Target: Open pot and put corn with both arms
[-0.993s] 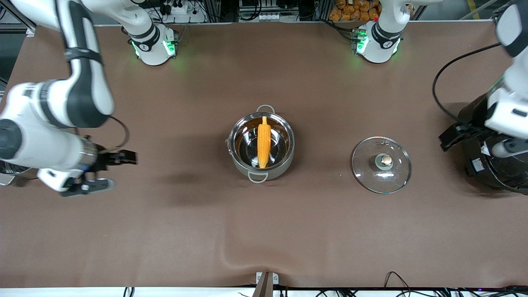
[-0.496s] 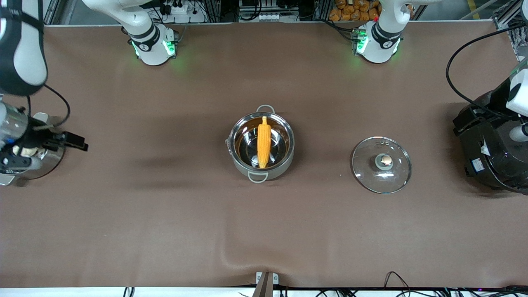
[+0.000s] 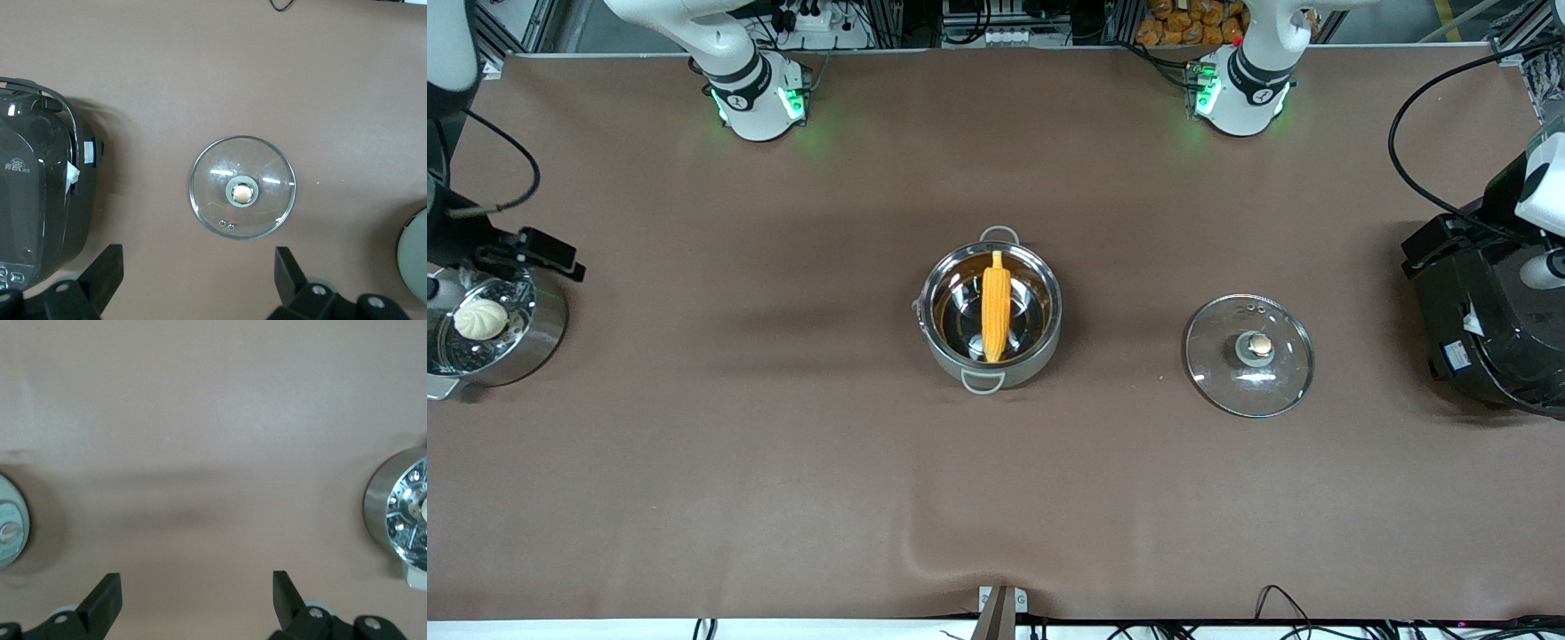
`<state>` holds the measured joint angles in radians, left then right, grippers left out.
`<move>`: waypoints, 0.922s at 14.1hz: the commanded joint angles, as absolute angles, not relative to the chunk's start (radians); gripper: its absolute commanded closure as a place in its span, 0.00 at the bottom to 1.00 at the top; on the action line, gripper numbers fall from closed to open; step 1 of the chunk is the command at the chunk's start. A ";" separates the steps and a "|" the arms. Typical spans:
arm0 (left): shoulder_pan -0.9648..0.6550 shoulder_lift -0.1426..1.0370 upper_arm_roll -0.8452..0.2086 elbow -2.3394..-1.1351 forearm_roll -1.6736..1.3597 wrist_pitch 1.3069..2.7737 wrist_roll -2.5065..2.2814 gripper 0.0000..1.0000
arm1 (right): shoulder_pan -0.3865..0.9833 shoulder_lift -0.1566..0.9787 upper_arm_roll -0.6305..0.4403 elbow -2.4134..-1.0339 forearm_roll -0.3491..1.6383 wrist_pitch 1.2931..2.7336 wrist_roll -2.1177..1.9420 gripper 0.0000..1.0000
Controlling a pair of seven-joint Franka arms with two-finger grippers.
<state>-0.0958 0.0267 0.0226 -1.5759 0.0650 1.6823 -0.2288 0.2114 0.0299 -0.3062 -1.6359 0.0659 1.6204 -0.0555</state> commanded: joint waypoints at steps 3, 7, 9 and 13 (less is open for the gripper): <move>-0.086 -0.005 0.011 -1.598 0.037 1.668 -0.114 0.00 | -0.056 0.006 -0.022 -1.556 0.046 1.502 -0.034 0.00; -0.086 -0.005 0.011 -1.594 0.034 1.654 -0.112 0.00 | -0.061 0.002 -0.020 -1.551 0.046 1.499 -0.046 0.00; -0.087 -0.003 0.011 -1.591 0.034 1.640 -0.107 0.00 | -0.060 0.002 -0.020 -1.549 0.041 1.497 -0.049 0.00; -0.086 0.000 0.012 -1.585 -0.029 1.634 -0.103 0.00 | -0.060 -0.002 -0.017 -1.548 0.029 1.499 -0.049 0.00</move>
